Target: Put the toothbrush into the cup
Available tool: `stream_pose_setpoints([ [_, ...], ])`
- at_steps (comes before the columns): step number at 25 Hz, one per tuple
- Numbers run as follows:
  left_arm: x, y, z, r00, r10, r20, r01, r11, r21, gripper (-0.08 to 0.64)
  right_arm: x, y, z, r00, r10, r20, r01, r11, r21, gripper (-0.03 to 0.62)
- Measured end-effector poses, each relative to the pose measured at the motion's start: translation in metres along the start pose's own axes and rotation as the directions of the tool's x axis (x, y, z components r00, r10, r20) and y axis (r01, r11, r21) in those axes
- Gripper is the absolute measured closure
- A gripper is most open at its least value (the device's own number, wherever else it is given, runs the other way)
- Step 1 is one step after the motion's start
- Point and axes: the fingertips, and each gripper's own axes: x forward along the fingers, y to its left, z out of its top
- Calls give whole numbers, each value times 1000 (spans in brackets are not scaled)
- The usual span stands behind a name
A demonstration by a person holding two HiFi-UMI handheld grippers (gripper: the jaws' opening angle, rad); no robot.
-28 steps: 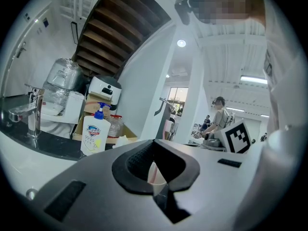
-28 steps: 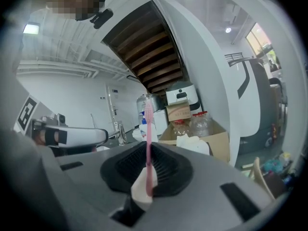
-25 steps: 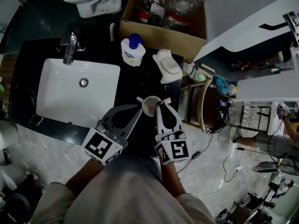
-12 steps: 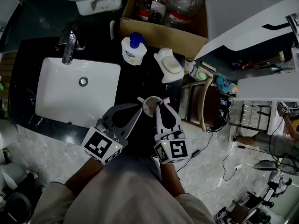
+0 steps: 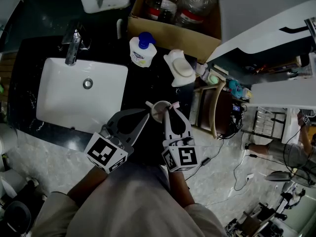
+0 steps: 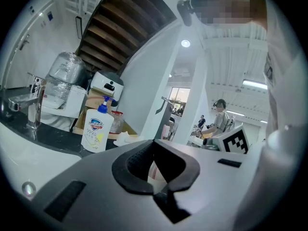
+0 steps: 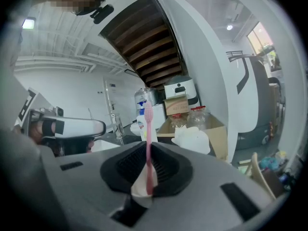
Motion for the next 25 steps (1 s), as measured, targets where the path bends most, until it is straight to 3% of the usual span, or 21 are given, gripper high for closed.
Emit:
stream_pose_setpoints([
  [25,5,-8,-3,1000,-16,-2,16,1000,-22,549,-8,-3,5,1000,10,28,-11,999,37,545],
])
